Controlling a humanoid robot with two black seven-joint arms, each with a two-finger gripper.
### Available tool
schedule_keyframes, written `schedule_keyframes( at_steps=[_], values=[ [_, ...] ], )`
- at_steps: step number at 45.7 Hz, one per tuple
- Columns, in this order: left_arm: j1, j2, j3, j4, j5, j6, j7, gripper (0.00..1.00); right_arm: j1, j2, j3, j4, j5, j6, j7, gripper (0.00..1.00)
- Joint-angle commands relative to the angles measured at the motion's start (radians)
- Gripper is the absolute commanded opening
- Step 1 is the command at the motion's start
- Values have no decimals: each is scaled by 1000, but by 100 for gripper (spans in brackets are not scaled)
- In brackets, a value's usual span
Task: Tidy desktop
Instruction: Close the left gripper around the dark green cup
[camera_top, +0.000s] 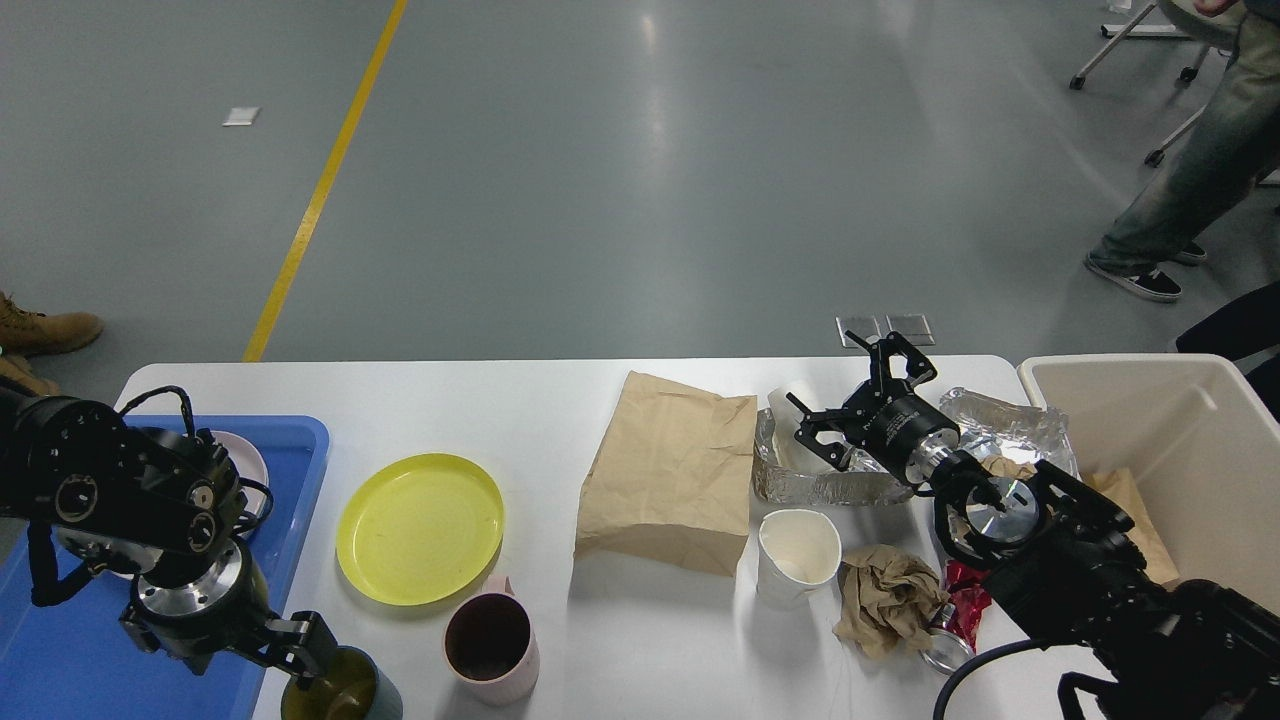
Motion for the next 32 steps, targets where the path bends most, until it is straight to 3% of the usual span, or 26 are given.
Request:
schedule_keyframes(
  at_steps=[1,32],
  values=[
    [21,22,-12,0,1,10,-12,96,0,0,0,0,0,0,0,100],
    [113,90,-92,-3,33,94,-15,96,0,0,0,0,0,0,0,100]
  ],
)
